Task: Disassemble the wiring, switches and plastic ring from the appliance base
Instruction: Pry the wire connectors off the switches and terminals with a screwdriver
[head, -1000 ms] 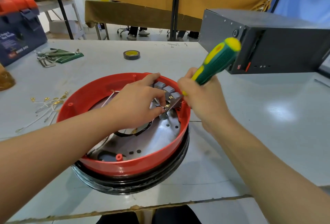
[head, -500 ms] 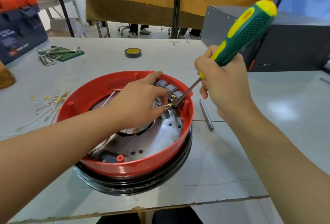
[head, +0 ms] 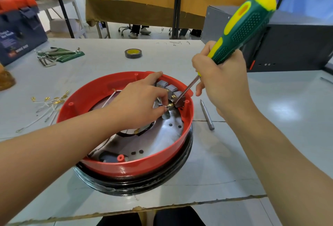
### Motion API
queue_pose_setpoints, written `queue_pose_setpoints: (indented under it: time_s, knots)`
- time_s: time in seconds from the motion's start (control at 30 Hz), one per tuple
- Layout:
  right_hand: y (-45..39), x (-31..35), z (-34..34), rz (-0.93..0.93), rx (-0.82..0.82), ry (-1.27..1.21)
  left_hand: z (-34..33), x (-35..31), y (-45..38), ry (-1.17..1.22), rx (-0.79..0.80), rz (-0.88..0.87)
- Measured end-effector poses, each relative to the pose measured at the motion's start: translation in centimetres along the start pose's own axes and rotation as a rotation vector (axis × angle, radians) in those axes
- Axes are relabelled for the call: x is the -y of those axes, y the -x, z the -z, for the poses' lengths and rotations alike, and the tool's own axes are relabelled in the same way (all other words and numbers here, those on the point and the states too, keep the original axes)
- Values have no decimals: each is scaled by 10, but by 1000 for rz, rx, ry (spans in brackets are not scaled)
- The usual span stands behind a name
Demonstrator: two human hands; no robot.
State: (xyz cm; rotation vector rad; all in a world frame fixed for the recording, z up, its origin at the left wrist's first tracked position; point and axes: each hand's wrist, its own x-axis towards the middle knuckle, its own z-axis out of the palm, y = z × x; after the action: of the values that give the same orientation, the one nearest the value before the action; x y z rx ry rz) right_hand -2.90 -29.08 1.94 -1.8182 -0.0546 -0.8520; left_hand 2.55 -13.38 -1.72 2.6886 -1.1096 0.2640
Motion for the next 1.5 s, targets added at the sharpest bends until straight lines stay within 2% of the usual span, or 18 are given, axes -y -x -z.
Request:
queue_pose_setpoints:
  time_s: [0.4,0.7,0.83,1.03,1.27,1.5]
  knots:
    - [4,7,-6,85,45,88,-1,2,-1,-26,-8,-12]
    - [-2,-3,-2,-28,30,-20,2,-1,1,-9,4,-15]
    - [5,-15,-9,-168,23,-106,3,-2,2,-13,11,-12]
    - [7,-11,-21,-26,65,33,1,0,1,-32,13,-27]
    - [-4,-9,6,-86,49,-91,1,-1,1,-20,10,-11]
    - [4,-12,21,-179,172,-170,2,-2,2,-24,11,-12]
